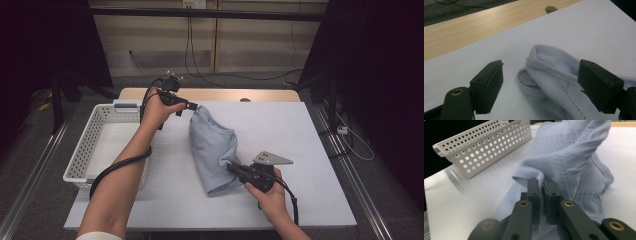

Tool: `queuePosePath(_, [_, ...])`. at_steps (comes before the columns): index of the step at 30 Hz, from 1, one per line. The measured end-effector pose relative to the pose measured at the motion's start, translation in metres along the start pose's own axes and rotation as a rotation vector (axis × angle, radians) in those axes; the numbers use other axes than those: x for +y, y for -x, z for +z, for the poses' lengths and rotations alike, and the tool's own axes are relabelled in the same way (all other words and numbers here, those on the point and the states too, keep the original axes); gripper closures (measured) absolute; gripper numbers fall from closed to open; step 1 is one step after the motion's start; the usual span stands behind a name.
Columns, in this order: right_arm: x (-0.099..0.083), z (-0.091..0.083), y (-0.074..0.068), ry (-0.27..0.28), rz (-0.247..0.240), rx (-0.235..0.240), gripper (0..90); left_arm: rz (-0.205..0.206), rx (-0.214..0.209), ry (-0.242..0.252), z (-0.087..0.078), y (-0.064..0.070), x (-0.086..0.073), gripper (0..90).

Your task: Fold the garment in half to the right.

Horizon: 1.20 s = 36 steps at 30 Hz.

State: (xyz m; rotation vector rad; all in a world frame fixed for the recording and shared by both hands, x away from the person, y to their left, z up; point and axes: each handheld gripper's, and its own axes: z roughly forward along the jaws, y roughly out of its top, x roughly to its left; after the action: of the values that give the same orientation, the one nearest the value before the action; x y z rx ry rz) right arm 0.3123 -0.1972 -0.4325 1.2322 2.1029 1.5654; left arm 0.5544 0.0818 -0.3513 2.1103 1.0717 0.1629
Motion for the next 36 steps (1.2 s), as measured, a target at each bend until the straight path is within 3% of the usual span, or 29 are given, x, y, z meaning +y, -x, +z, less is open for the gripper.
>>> queuePosePath(12, [-0.005, 0.005, 0.004, -0.029, 0.023, -0.013, 85.0, 0.011, 0.001, -0.015, -0.003, 0.003, -0.004, 19.0])
queuePosePath(20, [-0.002, -0.002, 0.008, -0.039, -0.031, -0.077, 82.4, 0.012, -0.004, -0.023, -0.002, 0.005, -0.011, 18.8])
queuePosePath(36, [-0.002, 0.001, 0.006, -0.052, -0.037, -0.073, 83.3, 0.029, -0.024, -0.048, 0.003, 0.012, -0.025, 17.6])
